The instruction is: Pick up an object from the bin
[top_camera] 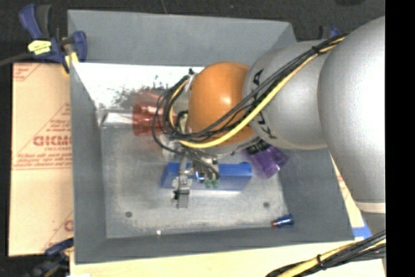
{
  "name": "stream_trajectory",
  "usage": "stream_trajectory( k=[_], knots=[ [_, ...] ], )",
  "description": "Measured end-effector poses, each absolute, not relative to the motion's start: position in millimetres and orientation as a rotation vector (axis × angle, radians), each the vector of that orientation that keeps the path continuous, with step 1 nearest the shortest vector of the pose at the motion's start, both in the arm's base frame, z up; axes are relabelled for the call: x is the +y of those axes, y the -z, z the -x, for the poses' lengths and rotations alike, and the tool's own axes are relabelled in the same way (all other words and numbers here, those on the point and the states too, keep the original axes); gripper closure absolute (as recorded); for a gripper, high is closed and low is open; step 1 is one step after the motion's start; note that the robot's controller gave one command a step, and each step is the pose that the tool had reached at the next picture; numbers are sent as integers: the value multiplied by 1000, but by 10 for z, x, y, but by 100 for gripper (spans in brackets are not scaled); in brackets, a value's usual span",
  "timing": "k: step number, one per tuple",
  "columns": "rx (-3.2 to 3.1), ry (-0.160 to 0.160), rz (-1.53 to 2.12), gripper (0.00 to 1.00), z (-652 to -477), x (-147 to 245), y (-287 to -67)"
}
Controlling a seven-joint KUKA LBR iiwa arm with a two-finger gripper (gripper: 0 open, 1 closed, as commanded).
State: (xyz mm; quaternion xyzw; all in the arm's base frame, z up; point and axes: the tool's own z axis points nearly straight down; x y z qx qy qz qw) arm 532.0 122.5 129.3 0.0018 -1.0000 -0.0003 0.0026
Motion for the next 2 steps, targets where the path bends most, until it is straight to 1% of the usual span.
stream_trajectory(
  k=[1,2],
  knots=[
    [-3143,3,1,0,-5341,1221,-1325],
    [-3131,8,348,0,-5768,651,-860]
  ],
)
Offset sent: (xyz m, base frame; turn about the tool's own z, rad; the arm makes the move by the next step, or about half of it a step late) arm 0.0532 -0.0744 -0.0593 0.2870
